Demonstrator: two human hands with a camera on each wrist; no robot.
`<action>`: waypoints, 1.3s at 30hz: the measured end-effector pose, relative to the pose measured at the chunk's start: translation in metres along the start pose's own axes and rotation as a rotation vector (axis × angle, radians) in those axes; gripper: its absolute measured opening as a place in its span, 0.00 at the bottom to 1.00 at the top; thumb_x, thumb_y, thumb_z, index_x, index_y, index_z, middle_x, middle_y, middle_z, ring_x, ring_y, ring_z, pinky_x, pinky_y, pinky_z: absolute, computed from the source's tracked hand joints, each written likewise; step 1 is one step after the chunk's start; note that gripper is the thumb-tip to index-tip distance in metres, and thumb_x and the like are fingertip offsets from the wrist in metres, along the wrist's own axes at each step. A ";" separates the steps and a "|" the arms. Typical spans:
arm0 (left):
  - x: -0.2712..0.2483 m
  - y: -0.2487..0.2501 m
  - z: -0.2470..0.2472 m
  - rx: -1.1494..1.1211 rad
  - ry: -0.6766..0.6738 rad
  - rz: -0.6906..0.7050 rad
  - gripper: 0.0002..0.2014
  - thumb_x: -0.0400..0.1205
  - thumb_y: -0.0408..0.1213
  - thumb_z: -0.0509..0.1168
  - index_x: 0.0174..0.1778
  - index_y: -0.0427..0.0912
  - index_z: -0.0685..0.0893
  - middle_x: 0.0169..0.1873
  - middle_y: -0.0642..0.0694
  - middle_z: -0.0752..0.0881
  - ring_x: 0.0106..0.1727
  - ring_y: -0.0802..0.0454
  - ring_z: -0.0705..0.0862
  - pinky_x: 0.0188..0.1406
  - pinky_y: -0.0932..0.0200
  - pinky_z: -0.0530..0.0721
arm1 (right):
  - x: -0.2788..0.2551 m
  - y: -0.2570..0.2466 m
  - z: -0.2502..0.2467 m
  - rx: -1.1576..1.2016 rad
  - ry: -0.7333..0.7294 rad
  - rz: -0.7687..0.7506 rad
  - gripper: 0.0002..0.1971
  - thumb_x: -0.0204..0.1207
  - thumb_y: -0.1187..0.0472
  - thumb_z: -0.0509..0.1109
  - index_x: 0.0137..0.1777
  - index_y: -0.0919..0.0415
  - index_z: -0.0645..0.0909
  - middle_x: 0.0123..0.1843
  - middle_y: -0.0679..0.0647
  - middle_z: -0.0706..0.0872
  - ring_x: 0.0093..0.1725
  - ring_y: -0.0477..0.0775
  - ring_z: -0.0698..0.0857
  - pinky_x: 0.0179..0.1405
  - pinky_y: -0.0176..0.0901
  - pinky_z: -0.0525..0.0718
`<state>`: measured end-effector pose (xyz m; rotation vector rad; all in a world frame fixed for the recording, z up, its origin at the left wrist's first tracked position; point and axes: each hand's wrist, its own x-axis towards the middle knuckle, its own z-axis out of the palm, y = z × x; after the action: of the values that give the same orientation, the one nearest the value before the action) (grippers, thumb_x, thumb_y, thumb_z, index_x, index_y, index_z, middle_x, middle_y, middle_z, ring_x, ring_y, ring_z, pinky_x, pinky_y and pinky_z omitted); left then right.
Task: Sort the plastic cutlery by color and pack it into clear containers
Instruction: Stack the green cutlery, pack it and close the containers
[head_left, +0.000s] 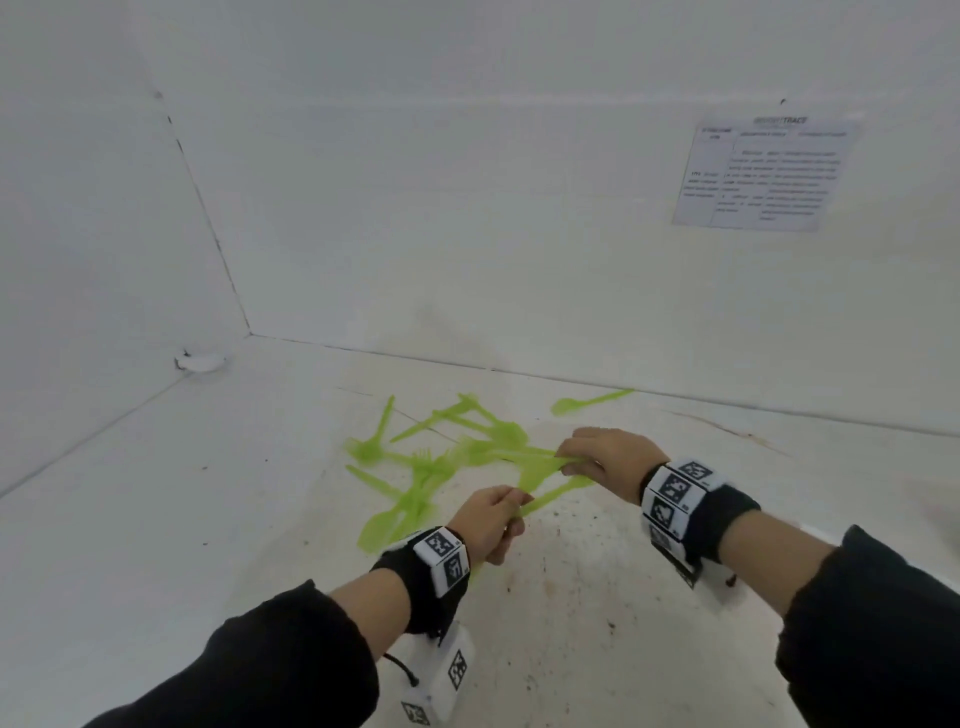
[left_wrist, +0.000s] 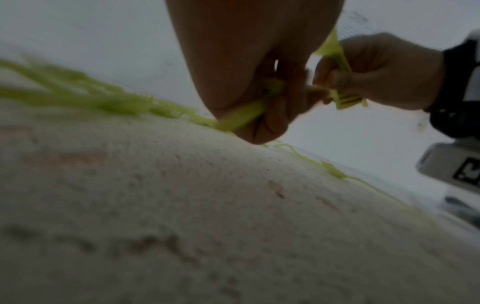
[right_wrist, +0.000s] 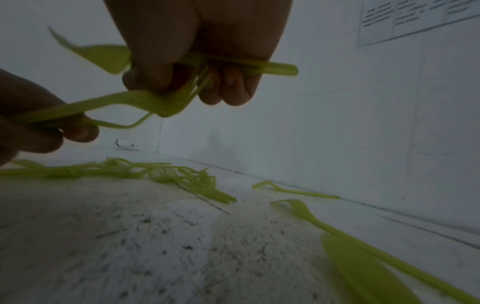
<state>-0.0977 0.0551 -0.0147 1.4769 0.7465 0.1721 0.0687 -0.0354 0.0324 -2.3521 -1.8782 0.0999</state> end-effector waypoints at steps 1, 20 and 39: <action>0.000 -0.001 0.000 -0.068 0.018 0.005 0.12 0.89 0.38 0.49 0.45 0.42 0.76 0.19 0.51 0.71 0.11 0.59 0.62 0.15 0.74 0.60 | 0.002 -0.002 0.000 0.027 0.074 0.061 0.17 0.83 0.52 0.58 0.66 0.57 0.79 0.66 0.51 0.76 0.65 0.53 0.77 0.57 0.42 0.75; -0.004 -0.001 -0.003 -0.201 0.230 0.131 0.12 0.88 0.37 0.51 0.46 0.40 0.78 0.41 0.44 0.80 0.27 0.58 0.78 0.19 0.65 0.79 | 0.050 -0.098 0.034 0.765 0.257 0.676 0.17 0.84 0.63 0.55 0.69 0.69 0.70 0.65 0.66 0.78 0.64 0.65 0.78 0.58 0.48 0.74; -0.027 -0.028 -0.061 -0.378 0.537 0.064 0.12 0.86 0.31 0.55 0.42 0.39 0.82 0.49 0.34 0.85 0.54 0.43 0.83 0.64 0.44 0.79 | 0.039 -0.184 0.054 0.915 0.097 0.500 0.17 0.83 0.63 0.59 0.71 0.62 0.72 0.67 0.60 0.81 0.66 0.56 0.80 0.64 0.39 0.74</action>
<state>-0.1613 0.0880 -0.0264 1.0961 1.0294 0.7399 -0.1073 0.0457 0.0061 -1.9989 -0.8415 0.7021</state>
